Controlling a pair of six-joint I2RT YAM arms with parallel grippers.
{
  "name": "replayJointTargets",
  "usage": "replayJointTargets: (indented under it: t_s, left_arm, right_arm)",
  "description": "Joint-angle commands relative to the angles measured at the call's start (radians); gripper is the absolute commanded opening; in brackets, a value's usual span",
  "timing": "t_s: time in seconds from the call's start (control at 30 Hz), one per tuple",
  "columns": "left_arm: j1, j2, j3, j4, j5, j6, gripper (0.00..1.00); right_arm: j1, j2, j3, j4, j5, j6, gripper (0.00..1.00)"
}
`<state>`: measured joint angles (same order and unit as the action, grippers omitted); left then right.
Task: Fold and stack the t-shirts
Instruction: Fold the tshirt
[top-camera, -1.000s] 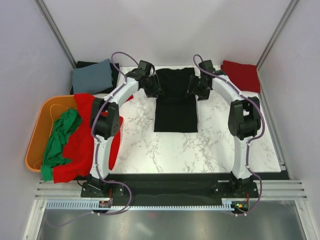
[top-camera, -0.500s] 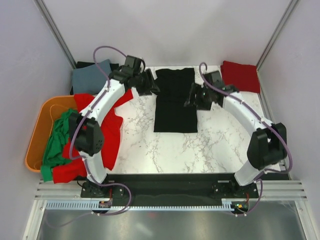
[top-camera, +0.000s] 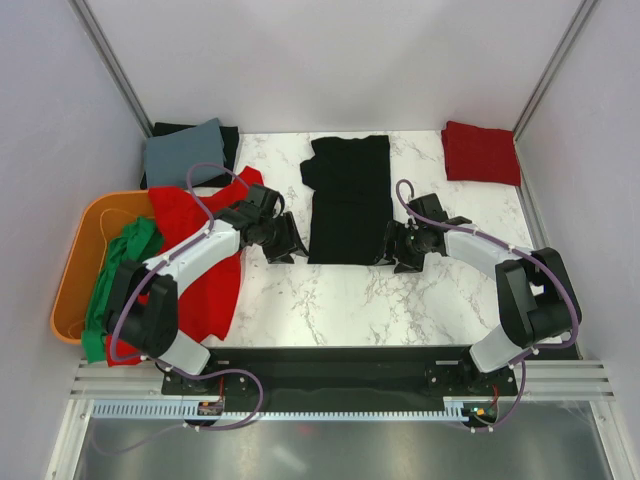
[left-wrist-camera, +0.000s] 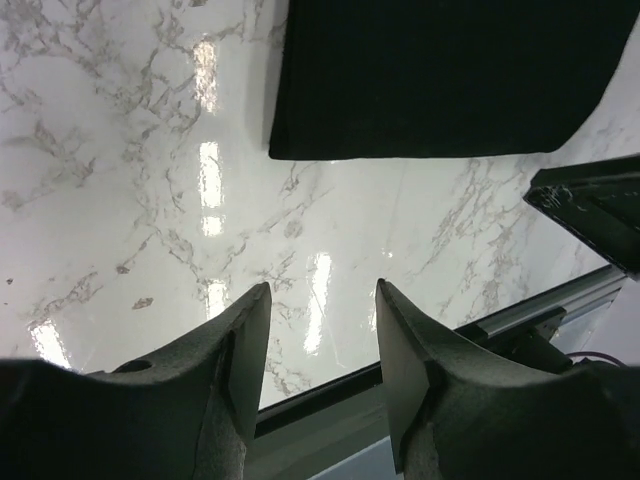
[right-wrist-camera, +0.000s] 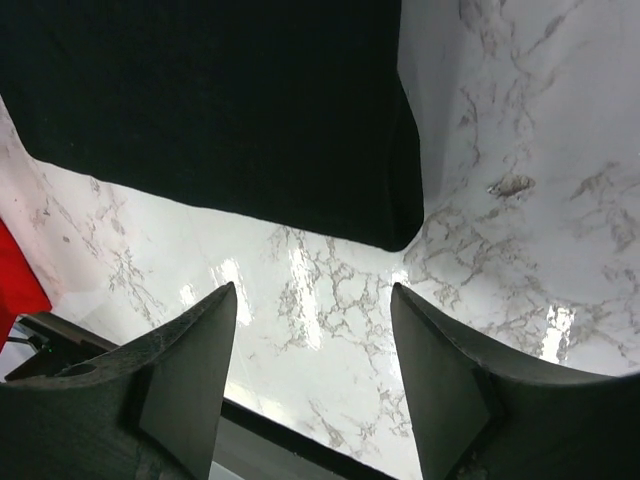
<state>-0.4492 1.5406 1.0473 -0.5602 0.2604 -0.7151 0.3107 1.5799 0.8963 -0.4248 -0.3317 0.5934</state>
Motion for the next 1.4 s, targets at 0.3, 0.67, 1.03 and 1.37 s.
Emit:
replayJointTargets:
  t_s: [0.3, 0.67, 1.03, 1.37]
  left_arm:
    - [-0.002, -0.047, -0.084, 0.197, 0.017, -0.063, 0.53]
    - [-0.016, 0.024, -0.115, 0.285, 0.022, -0.052, 0.52]
    - [-0.025, 0.116, -0.155, 0.431, -0.030, -0.008, 0.53]
    - [-0.025, 0.219, -0.109, 0.463, -0.093, 0.046, 0.52]
  right_arm:
    - [-0.061, 0.003, -0.060, 0.184, -0.038, -0.055, 0.71]
    - [-0.079, 0.049, -0.096, 0.254, -0.095, -0.069, 0.18]
    - [-0.096, 0.058, -0.091, 0.256, -0.181, -0.083, 0.00]
    - [-0.107, 0.084, -0.079, 0.258, -0.247, -0.093, 0.00]
